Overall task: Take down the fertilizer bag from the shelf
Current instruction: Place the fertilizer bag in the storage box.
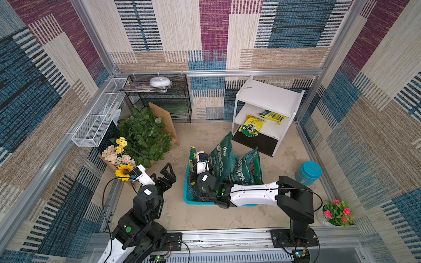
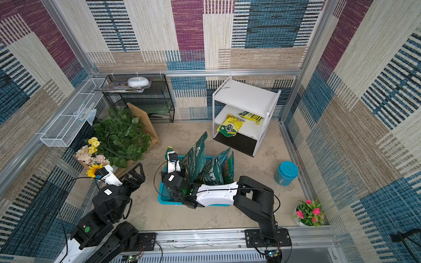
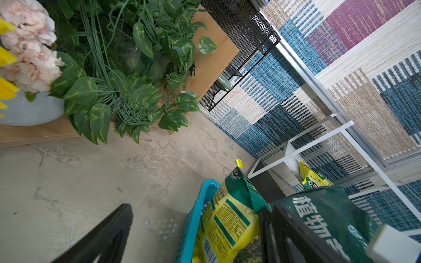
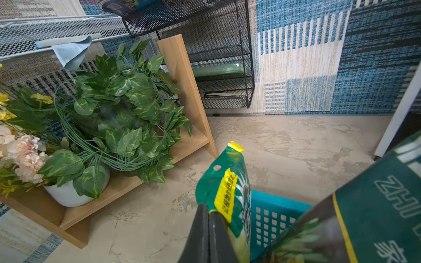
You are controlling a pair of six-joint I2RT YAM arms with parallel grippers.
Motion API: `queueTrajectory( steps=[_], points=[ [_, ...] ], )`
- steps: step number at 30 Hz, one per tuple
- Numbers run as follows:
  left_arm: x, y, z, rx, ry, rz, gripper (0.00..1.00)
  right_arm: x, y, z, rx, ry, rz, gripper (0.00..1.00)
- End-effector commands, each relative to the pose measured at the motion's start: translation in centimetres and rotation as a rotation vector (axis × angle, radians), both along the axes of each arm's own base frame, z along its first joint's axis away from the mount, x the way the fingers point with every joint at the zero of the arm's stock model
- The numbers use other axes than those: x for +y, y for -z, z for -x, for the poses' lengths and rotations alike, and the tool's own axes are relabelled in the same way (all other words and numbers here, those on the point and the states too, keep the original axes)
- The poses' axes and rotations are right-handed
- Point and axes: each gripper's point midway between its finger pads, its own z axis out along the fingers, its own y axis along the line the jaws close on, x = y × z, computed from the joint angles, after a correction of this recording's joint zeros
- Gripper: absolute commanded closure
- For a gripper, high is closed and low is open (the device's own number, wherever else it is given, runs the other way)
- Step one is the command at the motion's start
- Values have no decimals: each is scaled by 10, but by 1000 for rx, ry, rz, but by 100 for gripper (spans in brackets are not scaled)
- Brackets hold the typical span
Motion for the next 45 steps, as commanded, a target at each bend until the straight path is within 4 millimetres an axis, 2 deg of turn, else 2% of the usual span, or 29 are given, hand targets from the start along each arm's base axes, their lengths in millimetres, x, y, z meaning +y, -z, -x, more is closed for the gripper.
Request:
queueTrajectory(
  steps=[1, 4, 10, 15, 18, 22, 25, 26, 28, 29, 30, 34, 38, 40, 43, 45],
  points=[
    [-1, -3, -1, -19, 6, 6, 1, -13, -26, -6, -66, 89, -109, 100],
    [-1, -4, -1, -20, 7, 6, 1, -13, -25, -8, -73, 103, -105, 100],
    [-1, -4, 0, -21, 7, 8, 1, -13, -10, -17, -62, 137, -79, 100],
    [-2, -4, -1, -23, 8, 9, 1, -5, 0, -22, -39, 103, -53, 100],
    [-2, -4, -1, -24, 11, 9, 1, 2, 4, -26, -13, 87, -35, 89],
    [-1, -4, 0, -25, 9, 7, 1, 4, 6, -27, -2, 67, -35, 82],
    [-1, -4, 0, -25, 9, 8, 1, 4, 6, -25, 1, 52, -28, 70],
    [-1, -4, 0, -26, 9, 9, 1, 3, 4, -25, 1, 48, -28, 64],
    [-1, -4, 0, -25, 10, 9, 1, 2, -3, -22, -3, 37, -30, 41],
    [-2, -4, 0, -26, 10, 9, 1, 0, -8, -21, -8, 32, -27, 30],
    [-1, -4, 0, -24, 10, 8, 1, -2, -15, -20, -16, 30, -23, 25],
    [-2, -5, 0, -29, 12, 11, 1, -13, -58, -11, -71, 23, -11, 11],
    [-2, -5, 0, -28, 13, 11, 1, -29, -123, -1, -122, 17, 13, 8],
    [-2, -5, 0, -29, 13, 11, 1, -54, -160, 4, -146, 48, -5, 8],
    [-2, -5, 0, -29, 13, 13, 1, -102, -215, 9, -203, 67, -60, 11],
    [-3, -4, -1, -28, 15, 13, 1, -135, -235, 1, -177, 94, -54, 13]
  ],
)
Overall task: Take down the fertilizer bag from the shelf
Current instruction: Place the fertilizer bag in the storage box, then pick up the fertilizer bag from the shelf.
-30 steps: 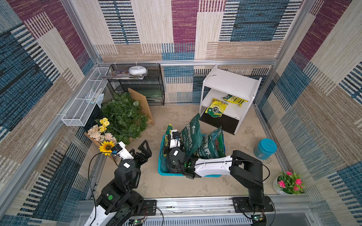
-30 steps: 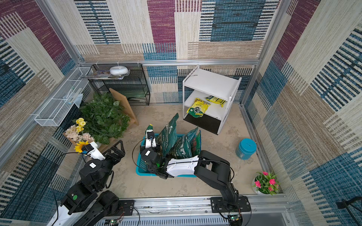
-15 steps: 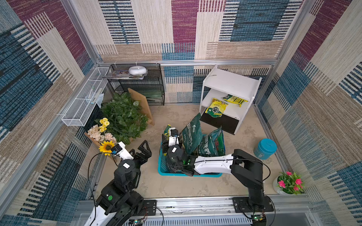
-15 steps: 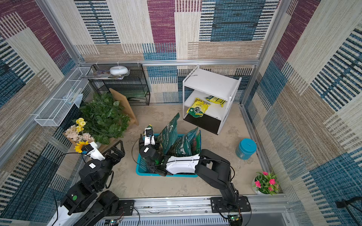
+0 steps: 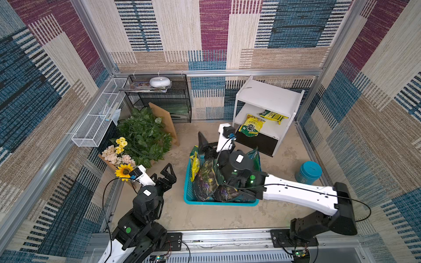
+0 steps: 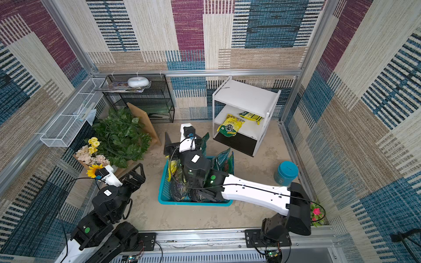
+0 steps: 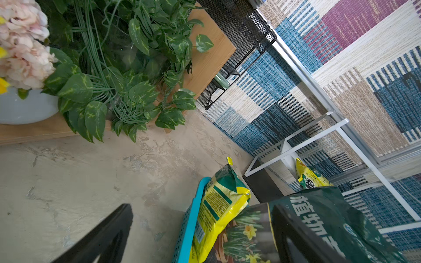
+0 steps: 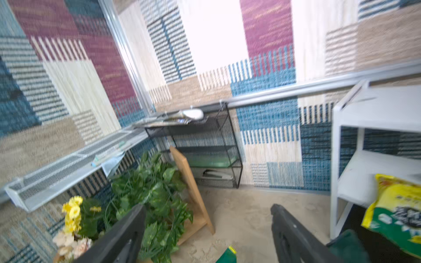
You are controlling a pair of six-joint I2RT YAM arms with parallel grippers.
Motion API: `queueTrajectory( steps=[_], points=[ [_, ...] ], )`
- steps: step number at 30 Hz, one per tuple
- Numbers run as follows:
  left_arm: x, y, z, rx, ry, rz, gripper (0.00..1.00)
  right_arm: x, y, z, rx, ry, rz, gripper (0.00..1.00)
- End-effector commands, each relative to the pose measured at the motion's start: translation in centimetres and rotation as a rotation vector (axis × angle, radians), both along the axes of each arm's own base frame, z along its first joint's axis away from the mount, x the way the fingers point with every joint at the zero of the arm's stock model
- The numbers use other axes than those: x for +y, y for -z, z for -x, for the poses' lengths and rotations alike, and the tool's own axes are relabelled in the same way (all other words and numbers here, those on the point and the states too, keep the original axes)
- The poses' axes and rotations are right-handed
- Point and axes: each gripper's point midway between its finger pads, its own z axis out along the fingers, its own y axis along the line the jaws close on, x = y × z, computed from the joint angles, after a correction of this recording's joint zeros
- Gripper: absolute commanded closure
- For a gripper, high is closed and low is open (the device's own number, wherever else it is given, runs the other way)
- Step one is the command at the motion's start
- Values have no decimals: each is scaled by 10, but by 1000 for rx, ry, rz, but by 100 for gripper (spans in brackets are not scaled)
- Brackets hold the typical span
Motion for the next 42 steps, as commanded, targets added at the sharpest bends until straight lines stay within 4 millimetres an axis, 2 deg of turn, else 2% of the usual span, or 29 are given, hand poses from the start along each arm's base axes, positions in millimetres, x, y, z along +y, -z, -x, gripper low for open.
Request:
queueTrajectory(
  steps=[1, 3, 6, 8, 10, 16, 20, 25, 32, 42],
  points=[
    [-1, -6, -1, -24, 2, 8, 1, -44, -10, -12, 44, 61, 92, 14],
    [-2, -7, -1, -26, 6, 11, 1, -81, -5, -30, 89, 103, 79, 16],
    [-3, -7, -2, -29, 15, 11, 1, -129, 24, -58, 175, 125, 22, 18],
    [-6, -6, -3, -33, 26, 7, 1, -152, 42, -69, 198, 162, 8, 18],
    [-8, -4, -4, -35, 33, 3, 1, -164, 57, -78, 213, 183, 12, 18],
    [-13, 3, -10, -19, 48, -8, 1, -172, 109, -111, 361, 98, -38, 19],
    [-17, 3, -12, -18, 62, -9, 1, -184, 125, -120, 373, 81, -72, 18],
    [-24, 4, -14, -10, 94, -3, 1, -198, 155, -137, 450, -2, -155, 17],
    [-26, 5, -16, 2, 100, -7, 1, -206, 194, -163, 568, -79, -214, 17],
    [-27, 4, -16, 0, 105, -4, 1, -201, 211, -183, 623, -146, -297, 18]
  ],
)
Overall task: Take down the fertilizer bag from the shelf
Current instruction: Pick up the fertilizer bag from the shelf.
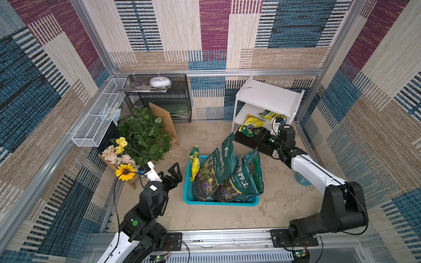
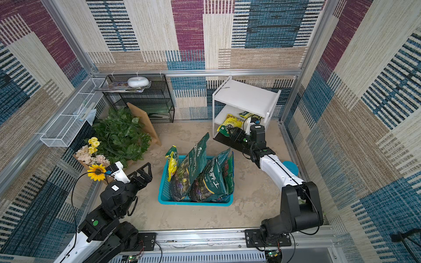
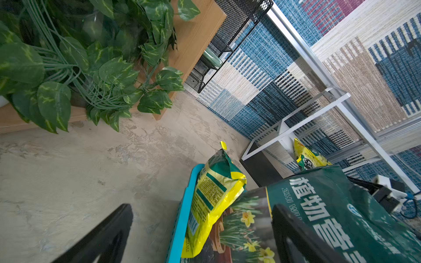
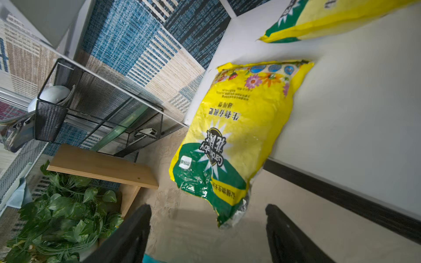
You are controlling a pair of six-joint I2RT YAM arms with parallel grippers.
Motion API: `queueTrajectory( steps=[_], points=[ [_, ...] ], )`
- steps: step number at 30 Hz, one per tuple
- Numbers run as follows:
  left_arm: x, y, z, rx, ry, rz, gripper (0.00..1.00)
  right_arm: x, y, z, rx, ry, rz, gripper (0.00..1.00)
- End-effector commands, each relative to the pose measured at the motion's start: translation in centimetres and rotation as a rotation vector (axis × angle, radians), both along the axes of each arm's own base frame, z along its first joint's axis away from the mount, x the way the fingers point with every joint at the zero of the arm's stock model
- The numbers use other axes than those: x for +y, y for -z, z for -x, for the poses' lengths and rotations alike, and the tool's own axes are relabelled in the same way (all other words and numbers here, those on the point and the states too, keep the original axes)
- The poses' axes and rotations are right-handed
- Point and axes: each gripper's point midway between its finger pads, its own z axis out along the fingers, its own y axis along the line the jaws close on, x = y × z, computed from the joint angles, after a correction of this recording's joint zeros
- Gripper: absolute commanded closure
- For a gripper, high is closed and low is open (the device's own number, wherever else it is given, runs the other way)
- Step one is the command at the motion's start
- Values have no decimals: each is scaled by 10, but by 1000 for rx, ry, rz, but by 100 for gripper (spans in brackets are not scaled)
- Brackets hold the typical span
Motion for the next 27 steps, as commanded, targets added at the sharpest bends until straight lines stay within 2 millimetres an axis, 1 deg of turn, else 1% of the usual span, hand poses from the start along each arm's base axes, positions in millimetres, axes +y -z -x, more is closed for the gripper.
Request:
queueTrajectory(
  steps=[1, 7, 8, 9, 12, 14, 16, 17, 18, 22, 27],
  points=[
    [-2, -10, 0, -35, 10, 18, 1, 9, -7, -5, -11, -39, -66, 18],
    [0, -12, 1, -41, 6, 20, 1, 11, 12, -13, 49, -35, -94, 20],
    [0, -12, 1, -42, 6, 21, 1, 12, 15, -13, 59, -41, -101, 21],
    [0, -11, 1, -41, 5, 20, 1, 14, 16, -14, 66, -53, -109, 25],
    [0, -12, 1, -42, 4, 19, 1, 24, 14, -17, 61, -111, -113, 45],
    [0, -12, 1, -43, 3, 19, 1, 28, 11, -18, 54, -142, -106, 68],
    [0, -13, 1, -44, 3, 20, 1, 28, 6, -19, 50, -146, -102, 87],
    [1, -13, 2, -47, 1, 20, 1, 28, 3, -18, 43, -145, -100, 96],
    [1, -14, 2, -49, 2, 21, 1, 27, -2, -16, 35, -141, -95, 100],
    [2, -15, 3, -54, 0, 24, 1, 22, -21, -7, 0, -126, -83, 100],
    [3, -16, 4, -57, -5, 21, 1, 23, -53, 8, -56, -148, -81, 100]
  ],
)
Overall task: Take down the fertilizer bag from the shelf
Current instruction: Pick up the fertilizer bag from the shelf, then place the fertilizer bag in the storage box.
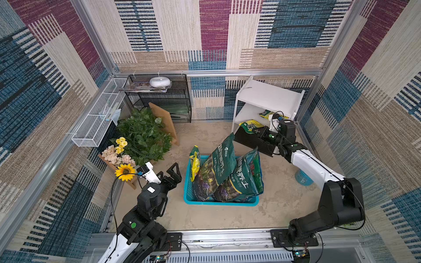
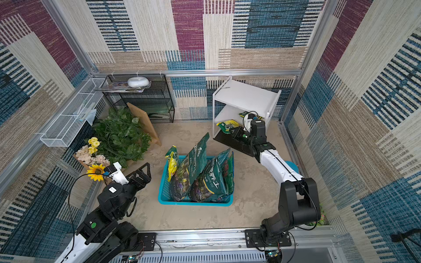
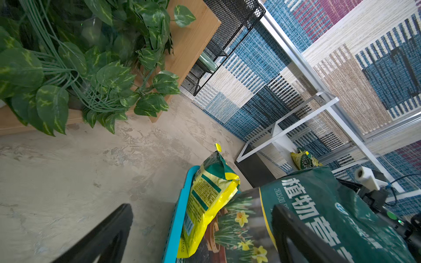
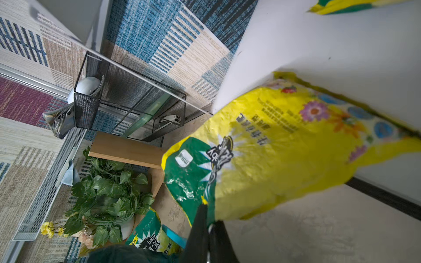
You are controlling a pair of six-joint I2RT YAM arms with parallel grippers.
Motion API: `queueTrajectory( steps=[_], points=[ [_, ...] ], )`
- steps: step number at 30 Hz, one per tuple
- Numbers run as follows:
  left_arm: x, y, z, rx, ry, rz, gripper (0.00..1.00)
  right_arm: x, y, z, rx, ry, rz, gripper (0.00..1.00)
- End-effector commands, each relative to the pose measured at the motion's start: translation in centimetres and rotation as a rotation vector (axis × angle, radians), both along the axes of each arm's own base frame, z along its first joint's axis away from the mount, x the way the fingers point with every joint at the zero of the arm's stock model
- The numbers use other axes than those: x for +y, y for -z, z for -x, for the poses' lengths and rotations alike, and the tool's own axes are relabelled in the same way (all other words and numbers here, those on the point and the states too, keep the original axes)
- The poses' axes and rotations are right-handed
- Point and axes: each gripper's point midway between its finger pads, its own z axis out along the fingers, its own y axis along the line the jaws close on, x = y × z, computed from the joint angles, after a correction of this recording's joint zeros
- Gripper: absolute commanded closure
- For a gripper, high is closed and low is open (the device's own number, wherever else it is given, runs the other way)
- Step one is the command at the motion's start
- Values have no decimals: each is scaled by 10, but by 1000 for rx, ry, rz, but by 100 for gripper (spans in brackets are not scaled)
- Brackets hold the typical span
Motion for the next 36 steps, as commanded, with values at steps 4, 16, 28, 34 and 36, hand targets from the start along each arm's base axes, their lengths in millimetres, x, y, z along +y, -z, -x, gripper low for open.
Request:
queueTrajectory(
  steps=[4, 16, 28, 34, 36],
  points=[
    [4, -10, 0, -32, -18, 0, 1, 11, -58, 17, -147, -46, 5, 100],
    [7, -11, 2, -38, -26, 0, 1, 59, -165, 81, -395, -89, 77, 100],
    [13, -17, 8, -52, -40, 8, 1, 164, -239, 145, -548, -245, 97, 100],
    [20, -14, 10, -47, -76, 11, 1, 208, -232, 189, -570, -297, 38, 100],
    [21, -14, 10, -45, -82, 11, 1, 215, -223, 201, -565, -258, 29, 100]
  ],
)
